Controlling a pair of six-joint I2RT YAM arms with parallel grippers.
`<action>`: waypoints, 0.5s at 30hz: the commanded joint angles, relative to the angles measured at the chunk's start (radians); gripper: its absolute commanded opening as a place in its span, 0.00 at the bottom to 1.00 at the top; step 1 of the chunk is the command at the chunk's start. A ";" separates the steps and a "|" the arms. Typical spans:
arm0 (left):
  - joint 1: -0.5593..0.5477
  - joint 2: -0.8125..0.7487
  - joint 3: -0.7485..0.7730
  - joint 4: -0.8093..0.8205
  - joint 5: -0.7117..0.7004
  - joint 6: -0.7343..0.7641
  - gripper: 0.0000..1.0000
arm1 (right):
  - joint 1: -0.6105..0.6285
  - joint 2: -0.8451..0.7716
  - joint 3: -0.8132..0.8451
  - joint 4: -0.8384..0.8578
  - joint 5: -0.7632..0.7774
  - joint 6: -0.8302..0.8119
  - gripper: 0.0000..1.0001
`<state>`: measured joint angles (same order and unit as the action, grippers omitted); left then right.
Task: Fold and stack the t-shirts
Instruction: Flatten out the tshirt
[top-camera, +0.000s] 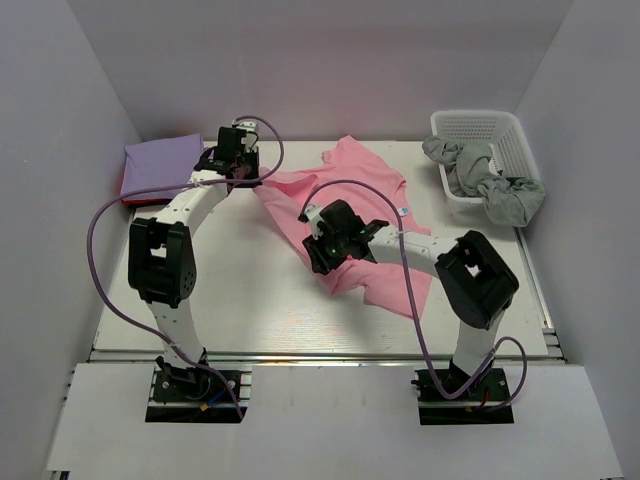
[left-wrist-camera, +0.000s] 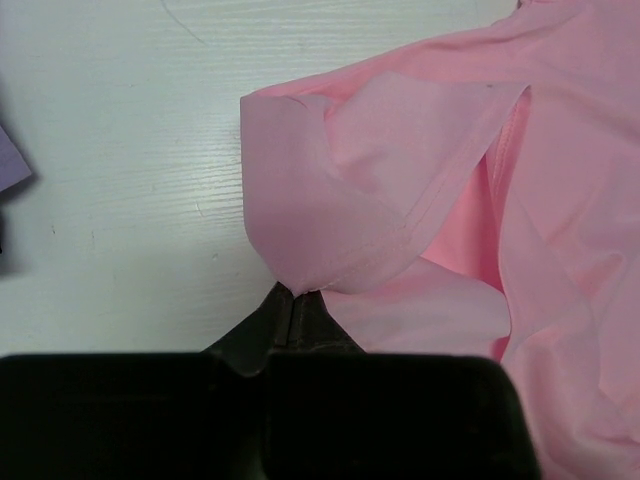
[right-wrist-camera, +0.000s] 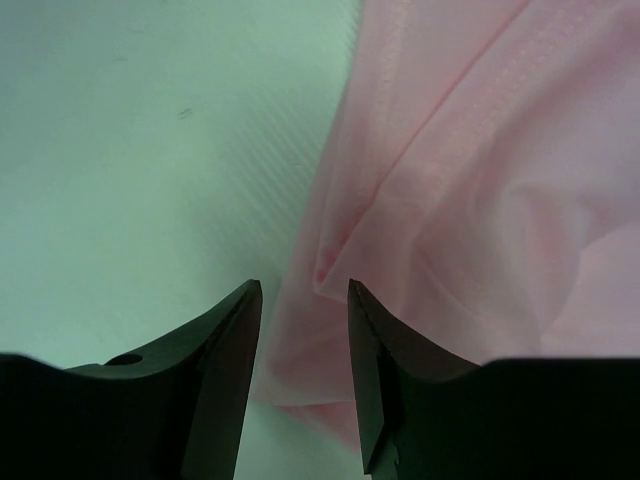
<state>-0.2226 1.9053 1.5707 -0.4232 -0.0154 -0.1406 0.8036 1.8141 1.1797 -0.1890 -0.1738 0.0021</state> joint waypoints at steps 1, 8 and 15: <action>0.003 -0.084 -0.012 0.004 0.009 -0.010 0.00 | 0.002 0.030 0.051 -0.011 0.079 0.042 0.46; 0.003 -0.075 -0.012 0.004 0.009 -0.010 0.00 | -0.003 0.071 0.066 0.017 0.123 0.107 0.23; 0.012 -0.075 -0.003 -0.008 -0.009 -0.010 0.00 | 0.003 0.018 0.038 -0.001 0.132 0.102 0.00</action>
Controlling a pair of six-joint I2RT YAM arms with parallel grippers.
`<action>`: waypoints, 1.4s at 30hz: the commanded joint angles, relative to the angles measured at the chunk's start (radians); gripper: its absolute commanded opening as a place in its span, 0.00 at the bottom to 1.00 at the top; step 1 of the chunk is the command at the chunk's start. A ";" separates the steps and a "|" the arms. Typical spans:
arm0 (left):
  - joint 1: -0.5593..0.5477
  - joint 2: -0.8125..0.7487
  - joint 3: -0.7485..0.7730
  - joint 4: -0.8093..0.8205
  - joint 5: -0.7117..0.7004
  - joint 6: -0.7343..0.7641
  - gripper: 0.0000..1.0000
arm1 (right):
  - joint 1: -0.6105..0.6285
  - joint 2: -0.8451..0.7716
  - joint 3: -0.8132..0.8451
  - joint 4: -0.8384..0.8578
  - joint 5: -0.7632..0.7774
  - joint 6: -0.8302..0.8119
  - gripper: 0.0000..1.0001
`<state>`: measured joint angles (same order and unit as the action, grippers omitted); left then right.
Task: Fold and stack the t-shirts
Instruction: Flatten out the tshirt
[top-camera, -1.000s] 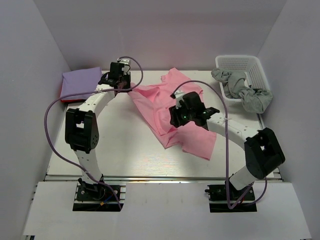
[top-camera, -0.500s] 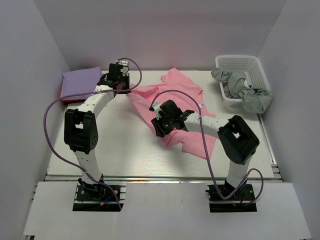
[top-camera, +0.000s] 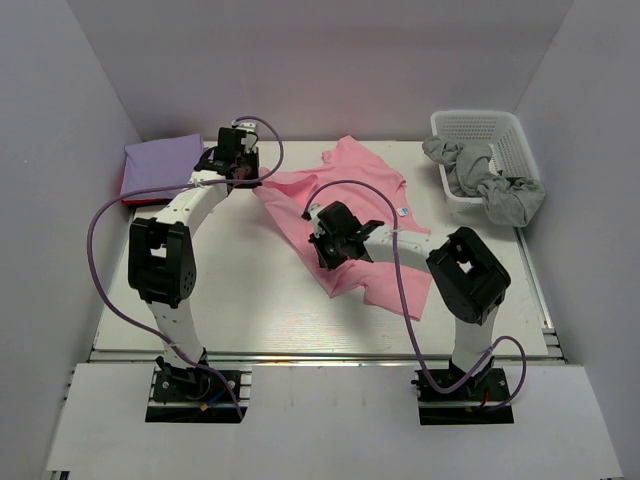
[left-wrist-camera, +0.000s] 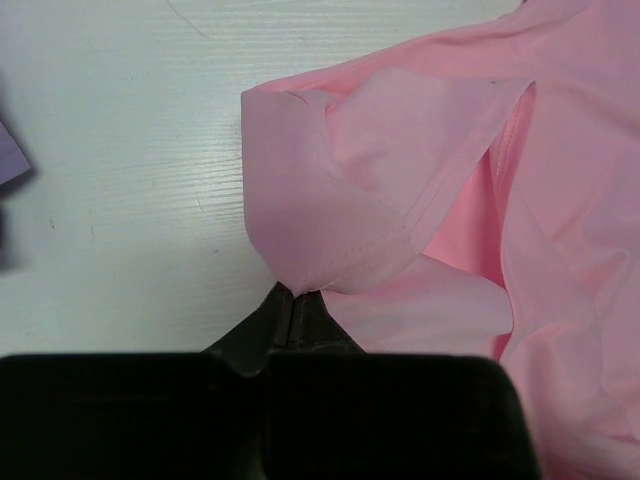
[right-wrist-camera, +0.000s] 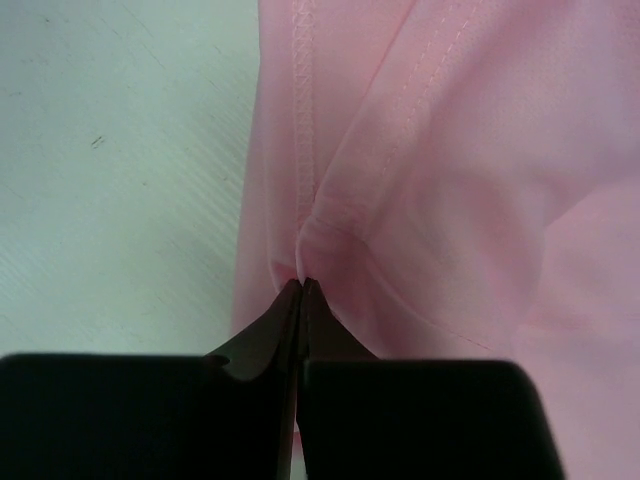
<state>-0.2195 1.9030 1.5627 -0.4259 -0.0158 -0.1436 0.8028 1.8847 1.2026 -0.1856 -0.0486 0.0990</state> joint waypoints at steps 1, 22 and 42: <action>0.009 -0.073 0.014 -0.005 -0.018 -0.007 0.00 | 0.004 -0.077 0.012 -0.003 -0.009 0.001 0.00; 0.126 -0.191 -0.197 -0.211 -0.386 -0.247 0.00 | 0.234 -0.038 0.132 -0.002 -0.643 -0.131 0.00; 0.296 -0.229 -0.269 -0.344 -0.395 -0.409 0.99 | 0.421 0.144 0.326 -0.034 -0.787 -0.318 0.49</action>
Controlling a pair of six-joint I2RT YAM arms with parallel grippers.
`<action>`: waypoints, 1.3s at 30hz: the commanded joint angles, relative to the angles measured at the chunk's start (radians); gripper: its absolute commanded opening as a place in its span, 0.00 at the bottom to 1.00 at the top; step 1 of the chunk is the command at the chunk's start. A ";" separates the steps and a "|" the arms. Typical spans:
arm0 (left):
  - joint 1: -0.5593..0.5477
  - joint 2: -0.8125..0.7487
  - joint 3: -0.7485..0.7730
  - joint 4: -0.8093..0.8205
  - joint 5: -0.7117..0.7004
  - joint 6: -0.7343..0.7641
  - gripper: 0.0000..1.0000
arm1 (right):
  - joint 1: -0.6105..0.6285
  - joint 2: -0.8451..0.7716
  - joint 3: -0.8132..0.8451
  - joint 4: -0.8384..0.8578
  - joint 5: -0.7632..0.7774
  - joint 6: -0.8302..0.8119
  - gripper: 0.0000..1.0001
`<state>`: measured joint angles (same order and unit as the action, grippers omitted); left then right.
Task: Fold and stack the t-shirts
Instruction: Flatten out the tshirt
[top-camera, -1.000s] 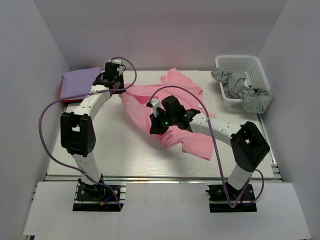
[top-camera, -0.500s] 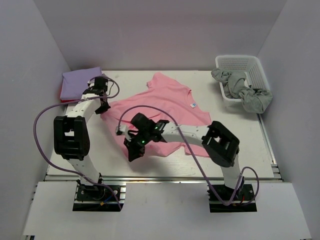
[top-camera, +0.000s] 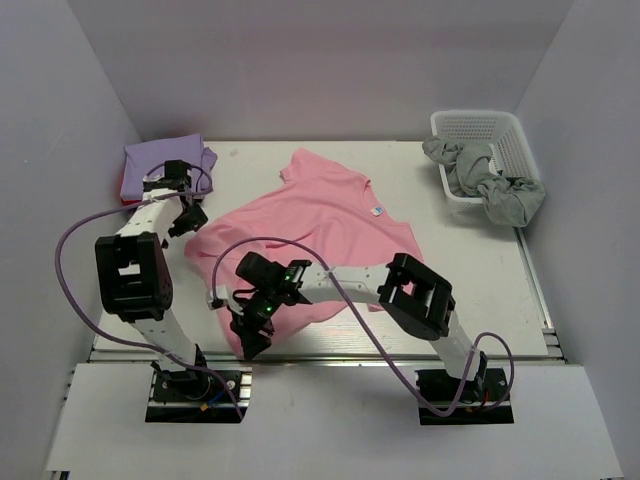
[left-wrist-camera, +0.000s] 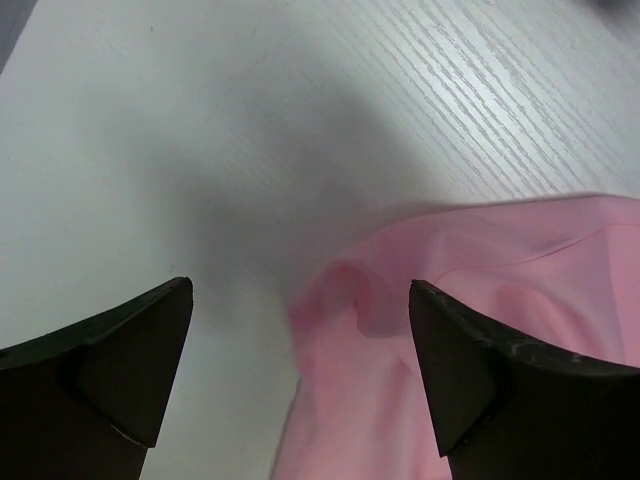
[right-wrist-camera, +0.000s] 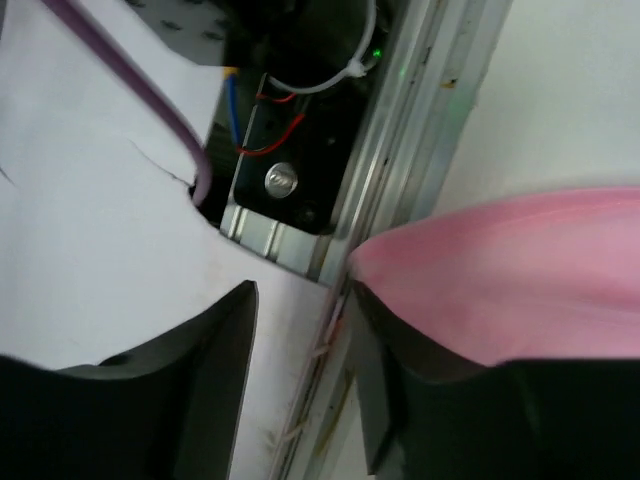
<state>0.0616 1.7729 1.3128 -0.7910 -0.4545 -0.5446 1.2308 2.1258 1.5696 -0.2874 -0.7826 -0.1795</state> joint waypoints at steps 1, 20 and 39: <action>0.015 -0.124 -0.020 0.038 0.057 0.020 0.99 | -0.008 -0.113 -0.057 0.077 -0.037 -0.037 0.56; -0.061 -0.267 -0.297 0.348 0.599 0.238 0.84 | -0.424 -0.403 -0.523 0.338 0.654 0.433 0.90; -0.194 0.109 -0.100 0.405 0.634 0.259 0.72 | -0.814 -0.250 -0.594 0.337 0.629 0.629 0.90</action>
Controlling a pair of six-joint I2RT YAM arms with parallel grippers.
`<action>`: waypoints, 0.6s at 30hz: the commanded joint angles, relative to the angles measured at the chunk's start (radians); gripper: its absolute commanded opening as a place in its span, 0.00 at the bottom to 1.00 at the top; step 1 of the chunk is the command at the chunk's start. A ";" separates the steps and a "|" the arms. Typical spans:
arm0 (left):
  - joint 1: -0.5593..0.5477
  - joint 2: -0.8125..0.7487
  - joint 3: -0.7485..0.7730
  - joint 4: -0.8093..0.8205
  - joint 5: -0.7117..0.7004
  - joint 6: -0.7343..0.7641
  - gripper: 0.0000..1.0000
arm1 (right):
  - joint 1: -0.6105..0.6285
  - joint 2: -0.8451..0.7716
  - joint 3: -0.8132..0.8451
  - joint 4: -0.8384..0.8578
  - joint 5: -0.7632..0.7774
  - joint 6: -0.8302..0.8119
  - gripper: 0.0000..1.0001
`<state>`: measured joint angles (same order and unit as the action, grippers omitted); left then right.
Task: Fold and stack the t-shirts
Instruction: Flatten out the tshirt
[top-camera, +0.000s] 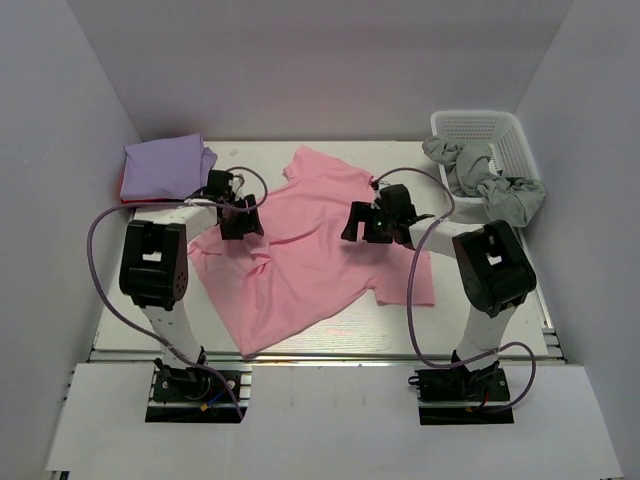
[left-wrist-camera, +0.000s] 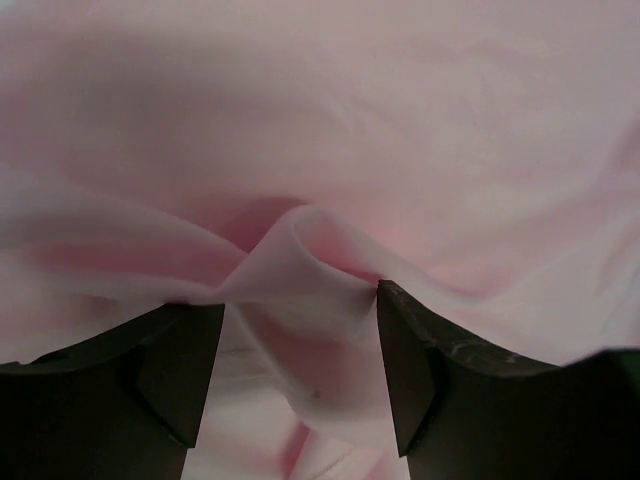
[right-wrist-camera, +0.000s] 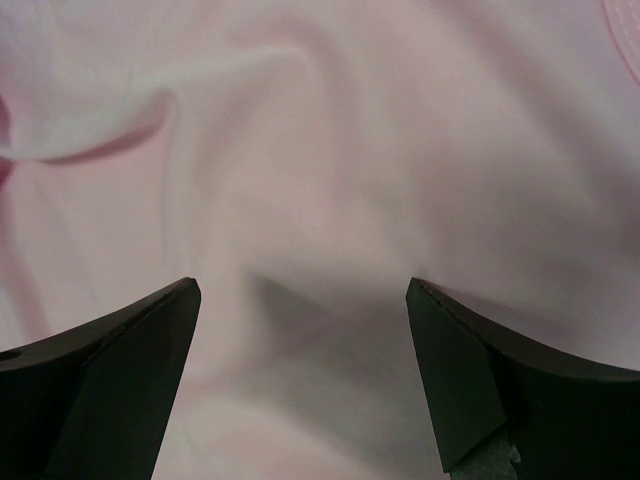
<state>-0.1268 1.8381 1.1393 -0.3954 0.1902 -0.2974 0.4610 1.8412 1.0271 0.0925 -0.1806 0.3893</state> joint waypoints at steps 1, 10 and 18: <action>-0.014 0.067 0.124 0.009 -0.011 0.012 0.72 | -0.079 0.033 -0.067 -0.045 0.035 0.075 0.90; -0.056 0.320 0.486 0.010 0.054 0.046 0.59 | -0.179 -0.077 -0.176 -0.059 0.095 0.180 0.90; -0.074 0.351 0.668 -0.114 -0.041 0.096 0.59 | -0.226 -0.169 -0.162 -0.189 0.244 0.152 0.90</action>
<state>-0.2047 2.2677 1.7760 -0.4686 0.1772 -0.2348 0.2546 1.6928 0.8864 0.0303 -0.0166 0.5549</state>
